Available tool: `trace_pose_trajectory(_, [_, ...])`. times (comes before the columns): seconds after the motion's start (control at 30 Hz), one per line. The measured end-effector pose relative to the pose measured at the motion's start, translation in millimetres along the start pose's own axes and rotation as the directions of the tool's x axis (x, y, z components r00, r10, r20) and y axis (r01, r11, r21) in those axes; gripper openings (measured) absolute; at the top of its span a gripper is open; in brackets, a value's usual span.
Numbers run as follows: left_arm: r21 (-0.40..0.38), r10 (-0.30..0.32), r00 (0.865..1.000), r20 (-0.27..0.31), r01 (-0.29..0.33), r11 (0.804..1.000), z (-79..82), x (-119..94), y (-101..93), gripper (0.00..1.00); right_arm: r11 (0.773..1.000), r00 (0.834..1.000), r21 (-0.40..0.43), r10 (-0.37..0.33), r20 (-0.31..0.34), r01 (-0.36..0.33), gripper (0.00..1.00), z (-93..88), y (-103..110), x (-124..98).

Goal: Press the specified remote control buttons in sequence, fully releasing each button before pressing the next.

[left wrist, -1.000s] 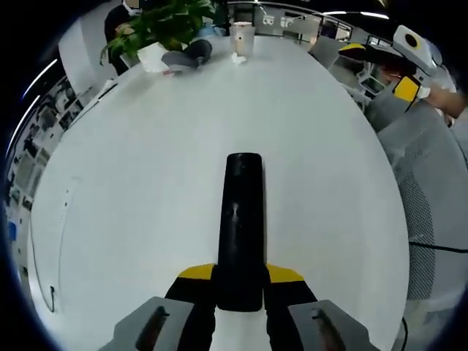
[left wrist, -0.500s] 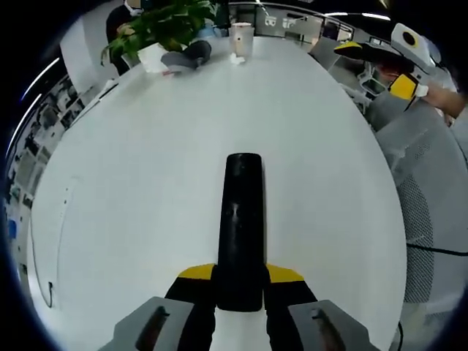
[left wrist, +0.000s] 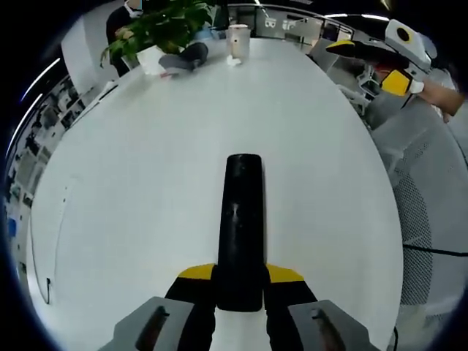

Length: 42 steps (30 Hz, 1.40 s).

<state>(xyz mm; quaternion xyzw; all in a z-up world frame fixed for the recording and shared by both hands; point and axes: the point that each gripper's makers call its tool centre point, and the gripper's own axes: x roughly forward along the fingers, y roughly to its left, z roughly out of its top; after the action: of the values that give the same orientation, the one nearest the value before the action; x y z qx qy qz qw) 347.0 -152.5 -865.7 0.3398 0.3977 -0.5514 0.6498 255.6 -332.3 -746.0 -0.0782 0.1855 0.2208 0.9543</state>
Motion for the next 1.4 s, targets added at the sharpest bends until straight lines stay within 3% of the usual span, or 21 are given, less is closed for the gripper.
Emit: trace_pose_trajectory(1.4, [0.02, -0.015, 1.0, 0.005, 0.015, 1.0, -6.7, -3, -31.4, 0.24, 1.0, 1.0, -0.013, 0.007, 0.007, -0.007, 0.55, 1.4, 3, 0])
